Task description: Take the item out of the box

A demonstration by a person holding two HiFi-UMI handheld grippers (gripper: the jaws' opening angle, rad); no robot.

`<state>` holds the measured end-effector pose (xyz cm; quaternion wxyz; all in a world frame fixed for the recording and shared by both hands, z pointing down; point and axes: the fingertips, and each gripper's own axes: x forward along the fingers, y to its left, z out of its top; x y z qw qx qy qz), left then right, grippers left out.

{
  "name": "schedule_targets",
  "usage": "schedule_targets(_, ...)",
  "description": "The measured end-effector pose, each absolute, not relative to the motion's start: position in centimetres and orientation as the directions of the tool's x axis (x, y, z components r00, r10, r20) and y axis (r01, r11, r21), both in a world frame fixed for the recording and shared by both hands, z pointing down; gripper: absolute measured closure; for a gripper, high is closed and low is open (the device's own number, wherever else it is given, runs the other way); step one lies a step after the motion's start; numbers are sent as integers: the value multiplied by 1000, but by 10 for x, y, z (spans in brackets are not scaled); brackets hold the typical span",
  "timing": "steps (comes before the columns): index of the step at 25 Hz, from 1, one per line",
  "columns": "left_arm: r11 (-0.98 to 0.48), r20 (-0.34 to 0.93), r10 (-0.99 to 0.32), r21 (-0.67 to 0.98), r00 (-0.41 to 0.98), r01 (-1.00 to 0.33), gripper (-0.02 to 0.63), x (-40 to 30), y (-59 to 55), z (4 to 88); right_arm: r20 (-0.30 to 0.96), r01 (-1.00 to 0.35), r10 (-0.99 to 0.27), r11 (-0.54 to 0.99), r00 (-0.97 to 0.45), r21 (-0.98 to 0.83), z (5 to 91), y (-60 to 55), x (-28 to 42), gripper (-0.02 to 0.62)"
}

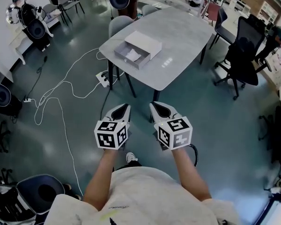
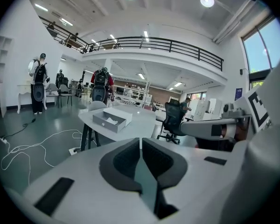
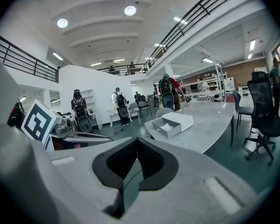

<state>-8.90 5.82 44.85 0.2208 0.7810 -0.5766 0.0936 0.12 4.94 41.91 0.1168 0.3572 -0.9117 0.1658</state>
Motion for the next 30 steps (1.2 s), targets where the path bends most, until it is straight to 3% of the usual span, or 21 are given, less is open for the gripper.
schedule_targets(11,-288,394,-838,269,377,-919,583,-152,11,454,363,-730,-645,658,-672,-183,419,6,-65,591)
schedule_targets(30,-333,430,-798,270,422,-904,583,-189,-44,471,379,-765,-670,607,-638,-216,440,-50,-98,591)
